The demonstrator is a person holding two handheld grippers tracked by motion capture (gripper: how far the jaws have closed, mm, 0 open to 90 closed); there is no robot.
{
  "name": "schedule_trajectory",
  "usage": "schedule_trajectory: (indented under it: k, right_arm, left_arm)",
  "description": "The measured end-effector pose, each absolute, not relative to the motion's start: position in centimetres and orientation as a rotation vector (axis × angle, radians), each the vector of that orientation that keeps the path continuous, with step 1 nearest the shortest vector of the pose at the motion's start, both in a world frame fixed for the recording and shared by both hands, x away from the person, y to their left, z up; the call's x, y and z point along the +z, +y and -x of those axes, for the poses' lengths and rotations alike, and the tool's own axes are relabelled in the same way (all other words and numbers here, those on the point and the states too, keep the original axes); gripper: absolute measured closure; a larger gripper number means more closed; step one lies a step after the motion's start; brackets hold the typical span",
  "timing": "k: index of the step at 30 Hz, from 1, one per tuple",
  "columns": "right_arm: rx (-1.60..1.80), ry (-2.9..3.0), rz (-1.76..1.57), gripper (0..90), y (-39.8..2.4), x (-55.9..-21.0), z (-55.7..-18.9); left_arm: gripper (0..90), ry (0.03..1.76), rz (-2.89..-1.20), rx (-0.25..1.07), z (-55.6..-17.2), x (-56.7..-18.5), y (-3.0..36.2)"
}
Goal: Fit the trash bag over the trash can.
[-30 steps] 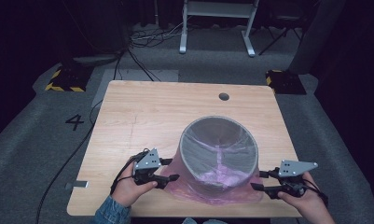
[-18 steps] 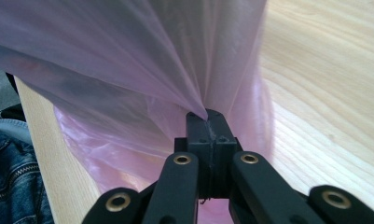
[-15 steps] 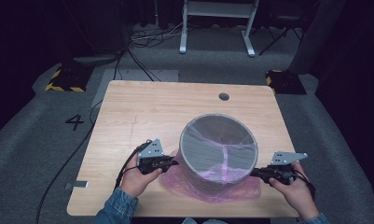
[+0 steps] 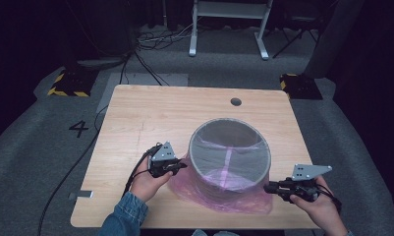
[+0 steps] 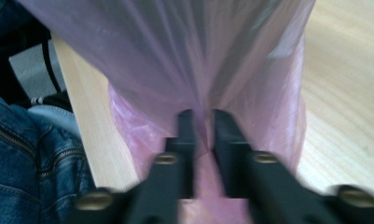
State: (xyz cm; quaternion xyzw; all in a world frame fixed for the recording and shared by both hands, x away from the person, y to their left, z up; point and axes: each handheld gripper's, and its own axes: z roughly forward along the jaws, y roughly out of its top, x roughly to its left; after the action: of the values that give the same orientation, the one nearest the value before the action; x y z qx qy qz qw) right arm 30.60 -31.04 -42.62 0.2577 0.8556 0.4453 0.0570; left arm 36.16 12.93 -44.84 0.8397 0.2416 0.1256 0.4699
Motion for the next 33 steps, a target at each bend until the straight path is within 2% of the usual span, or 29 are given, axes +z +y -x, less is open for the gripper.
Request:
schedule_trajectory:
  k: [2,5,7,9,14,22,23,24,25,27,28,30,33]
  right_arm:
    - [1.359,2.540,-0.791,57.3,-31.7,-42.2,-30.7]
    - [1.390,2.513,-0.790,49.2,-32.8,-41.3,-30.9]
    - [1.394,2.483,-0.784,46.2,-33.3,-40.5,-31.1]
    - [1.423,2.444,-0.777,43.2,-33.5,-39.5,-31.4]
    - [1.430,2.384,-0.741,42.9,-33.2,-36.5,-32.5]
    - [1.413,2.382,-0.756,42.4,-31.8,-35.0,-34.9]
    - [1.414,2.383,-0.758,42.8,-31.6,-34.9,-35.2]
    - [1.411,2.379,-0.762,42.6,-31.6,-34.9,-35.4]
    - [1.411,2.371,-0.770,42.4,-31.5,-34.7,-35.6]
    - [1.417,2.362,-0.775,42.4,-31.5,-34.4,-35.8]
    - [1.416,2.357,-0.774,42.9,-31.5,-34.2,-35.9]
    - [1.410,2.356,-0.773,44.7,-31.4,-33.8,-36.0]
    - [1.402,2.360,-0.782,50.4,-31.4,-33.3,-36.0]
  left_arm:
    - [68.8,0.594,-2.023,0.322,-35.8,-44.6,13.3]
    - [44.7,0.560,-1.992,0.330,-34.9,-44.2,13.8]
    - [37.1,0.549,-1.999,0.343,-34.1,-44.0,14.0]
    - [33.8,0.543,-2.017,0.368,-33.4,-43.8,14.1]
    - [30.6,0.554,-2.012,0.380,-31.7,-43.4,14.4]
    - [27.8,0.553,-2.043,0.378,-30.7,-43.7,13.4]
    - [28.4,0.550,-2.044,0.381,-30.8,-43.8,13.2]
    - [33.4,0.544,-2.050,0.372,-31.0,-43.8,13.0]
    - [46.5,0.543,-2.057,0.356,-31.3,-43.9,12.9]
    - [61.1,0.553,-2.063,0.355,-32.0,-43.9,12.6]
    - [74.8,0.555,-2.069,0.352,-32.3,-43.9,12.6]
    - [87.8,0.570,-2.069,0.361,-32.8,-43.8,12.4]
    - [89.9,0.595,-2.057,0.380,-33.8,-43.8,12.4]
